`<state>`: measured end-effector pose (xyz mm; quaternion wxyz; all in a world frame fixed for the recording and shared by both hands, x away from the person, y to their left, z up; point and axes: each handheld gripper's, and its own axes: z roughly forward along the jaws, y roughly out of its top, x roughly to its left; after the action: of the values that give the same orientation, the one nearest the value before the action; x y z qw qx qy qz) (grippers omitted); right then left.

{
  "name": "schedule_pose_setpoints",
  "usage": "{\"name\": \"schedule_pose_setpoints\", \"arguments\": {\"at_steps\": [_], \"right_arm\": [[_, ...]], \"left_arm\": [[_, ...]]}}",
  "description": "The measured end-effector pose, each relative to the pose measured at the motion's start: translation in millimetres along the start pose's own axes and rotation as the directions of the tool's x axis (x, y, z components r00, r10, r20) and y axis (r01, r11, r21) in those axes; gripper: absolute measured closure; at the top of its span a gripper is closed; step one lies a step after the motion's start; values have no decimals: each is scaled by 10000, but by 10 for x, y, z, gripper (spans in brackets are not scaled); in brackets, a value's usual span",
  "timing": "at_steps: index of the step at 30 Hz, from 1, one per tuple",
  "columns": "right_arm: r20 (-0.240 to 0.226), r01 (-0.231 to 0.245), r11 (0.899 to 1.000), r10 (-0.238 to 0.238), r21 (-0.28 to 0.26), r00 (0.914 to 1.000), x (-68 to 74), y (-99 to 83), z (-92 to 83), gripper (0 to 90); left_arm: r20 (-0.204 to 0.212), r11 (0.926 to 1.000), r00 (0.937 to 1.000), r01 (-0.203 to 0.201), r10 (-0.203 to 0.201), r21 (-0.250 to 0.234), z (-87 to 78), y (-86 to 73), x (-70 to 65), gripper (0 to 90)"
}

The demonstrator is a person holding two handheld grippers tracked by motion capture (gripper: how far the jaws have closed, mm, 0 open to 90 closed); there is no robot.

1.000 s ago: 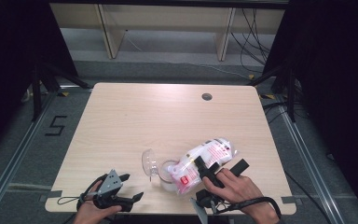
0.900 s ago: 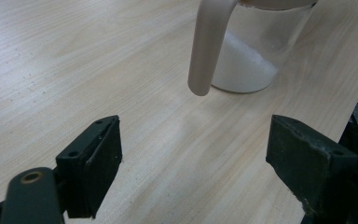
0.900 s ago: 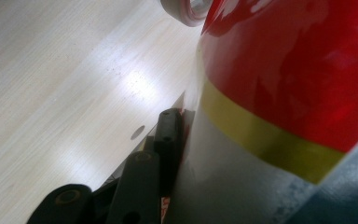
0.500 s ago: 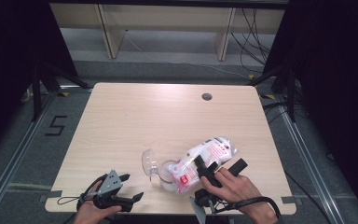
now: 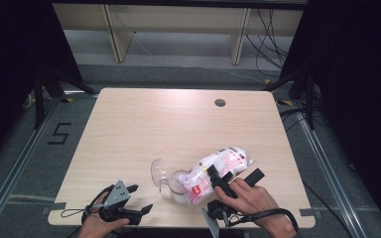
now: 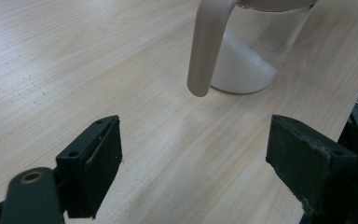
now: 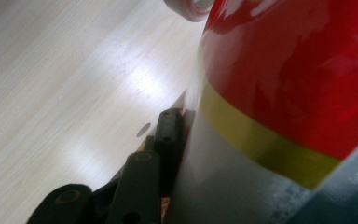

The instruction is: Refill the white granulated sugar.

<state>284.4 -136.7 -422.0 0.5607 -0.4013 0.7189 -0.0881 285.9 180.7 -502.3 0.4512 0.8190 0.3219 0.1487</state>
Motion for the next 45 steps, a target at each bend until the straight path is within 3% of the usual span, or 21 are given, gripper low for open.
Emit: {"name": "schedule_pose_setpoints", "arguments": {"at_steps": [1,6,8,11,12,15,16,17,18,22,28,29,30,32,34,35,37,41,42,43,45], "right_arm": [[-3,-6,10000,6,0,10000,-6,-5,-3,710],[-94,-501,9986,499,-182,9987,-21,-51,-22,711],[-223,-511,9986,513,94,9984,-21,-44,-47,711],[-150,-526,9986,525,-32,9985,-19,-60,-45,711],[-159,-402,9992,401,-87,9991,-29,-70,-48,711],[-263,-604,9979,599,-211,9979,-20,-101,-47,711],[-192,-816,9965,813,-180,9965,-4,-113,-49,711],[-415,-1514,9885,1515,43,9876,35,-121,-70,711],[-462,-1833,9830,1836,105,9819,54,-124,-78,711],[-563,-1707,9853,1698,-105,9839,60,-184,-74,713],[-556,-2408,9705,2400,-80,9692,106,-236,-83,714],[-625,-2940,9557,2925,-156,9542,138,-233,-82,714],[-550,-2861,9574,2838,-392,9573,134,-244,-66,714],[-622,-2921,9559,2898,-303,9551,151,-264,-70,714],[-756,-3176,9476,3144,-349,9463,166,-277,-66,715],[-770,-3419,9388,3382,-411,9379,173,-292,-66,715],[-797,-3644,9293,3595,-593,9297,175,-328,-66,715],[-817,-4310,8992,4252,-754,9014,203,-383,-64,717],[-956,-4277,8999,4199,-853,9025,204,-407,-56,716],[-1043,-4561,8868,4480,-741,8879,231,-410,-49,717],[-1098,-4460,8913,4368,-812,8928,245,-442,-27,719]], "left_arm": [[-64,9998,9999,159,-158,90,-1,-5,-5,179],[-59,9999,9999,153,-153,77,-2,-4,-5,179],[-59,9999,9999,154,-153,79,-2,-4,-5,179],[-62,9998,9999,155,-154,82,-2,-5,-5,180],[59,9990,9991,425,-424,-159,10,-6,-28,179],[15,9997,9997,229,-229,-37,-1,-4,-14,179],[-33,9997,9997,229,-229,3,-1,-5,-11,179],[-16,9997,9997,240,-240,-1,-1,-5,-12,179],[-57,9998,9999,160,-160,71,-3,-4,-5,179],[15,9995,9995,301,-301,-55,2,-4,-18,179],[1,9996,9997,265,-265,-58,-1,-4,-15,179],[7,9996,9997,262,-262,-54,-1,-4,-15,179],[2,9996,9997,262,-262,-55,0,-4,-15,179],[-73,9999,9999,148,-147,81,-2,-5,-5,179],[29,9993,9995,326,-326,-157,12,-7,-24,179],[31,9994,9996,295,-294,-155,11,-6,-22,179],[-79,9998,9998,173,-173,72,-1,-6,-6,179],[20,9991,9992,411,-411,-113,6,-6,-25,179],[-79,9998,10000,43,-42,192,-11,-4,4,180],[-62,9999,9999,90,-89,143,-8,-5,-1,179],[-76,9998,10000,44,-43,184,-10,-4,4,179]]}}
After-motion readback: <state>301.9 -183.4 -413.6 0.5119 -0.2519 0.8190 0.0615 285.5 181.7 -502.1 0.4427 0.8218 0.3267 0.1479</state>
